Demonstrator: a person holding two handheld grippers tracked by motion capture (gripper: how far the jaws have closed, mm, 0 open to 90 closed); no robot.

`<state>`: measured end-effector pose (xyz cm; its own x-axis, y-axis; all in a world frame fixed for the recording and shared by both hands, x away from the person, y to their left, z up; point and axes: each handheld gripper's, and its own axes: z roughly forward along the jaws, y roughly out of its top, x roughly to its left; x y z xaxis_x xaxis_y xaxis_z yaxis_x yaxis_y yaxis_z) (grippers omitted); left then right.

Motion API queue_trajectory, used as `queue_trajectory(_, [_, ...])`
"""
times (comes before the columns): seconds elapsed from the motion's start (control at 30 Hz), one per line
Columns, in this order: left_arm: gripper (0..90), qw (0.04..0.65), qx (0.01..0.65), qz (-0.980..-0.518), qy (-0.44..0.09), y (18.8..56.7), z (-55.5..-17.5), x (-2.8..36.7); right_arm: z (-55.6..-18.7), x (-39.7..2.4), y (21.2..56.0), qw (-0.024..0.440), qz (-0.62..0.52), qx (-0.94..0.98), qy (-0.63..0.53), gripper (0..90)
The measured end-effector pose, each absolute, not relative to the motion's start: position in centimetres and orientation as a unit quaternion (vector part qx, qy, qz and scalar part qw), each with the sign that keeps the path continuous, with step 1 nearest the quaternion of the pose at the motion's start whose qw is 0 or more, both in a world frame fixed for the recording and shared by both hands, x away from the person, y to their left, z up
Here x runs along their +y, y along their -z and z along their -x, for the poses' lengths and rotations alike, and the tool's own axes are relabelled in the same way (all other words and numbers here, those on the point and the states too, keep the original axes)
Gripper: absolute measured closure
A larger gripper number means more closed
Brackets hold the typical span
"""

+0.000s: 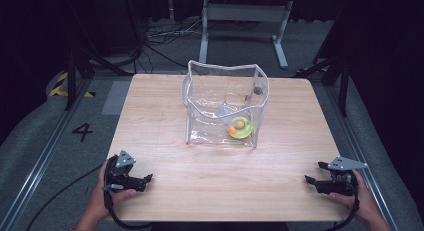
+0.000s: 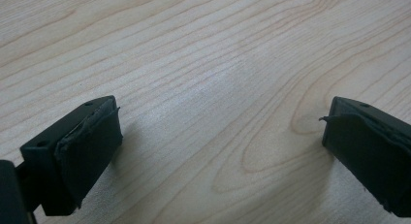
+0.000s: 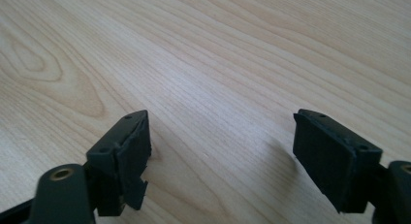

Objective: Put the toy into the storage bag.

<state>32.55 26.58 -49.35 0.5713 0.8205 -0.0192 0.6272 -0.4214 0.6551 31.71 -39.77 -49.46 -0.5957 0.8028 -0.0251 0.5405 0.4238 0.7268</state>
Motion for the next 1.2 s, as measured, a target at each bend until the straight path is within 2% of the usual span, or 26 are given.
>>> queue_trajectory(0.07, [0.8, 0.314, 0.437, -0.829, -0.155, 49.36, -32.55, 26.57, -31.71, -40.30, 49.70, 0.174, -0.426, 0.811, -0.362, 20.4])
queue_trajectory(1.2, [0.3, 0.313, 0.446, -0.824, -0.155, 49.38, -32.50, 26.45, -31.70, -40.25, 49.74, 0.182, -0.428, 0.810, -0.356, 18.4])
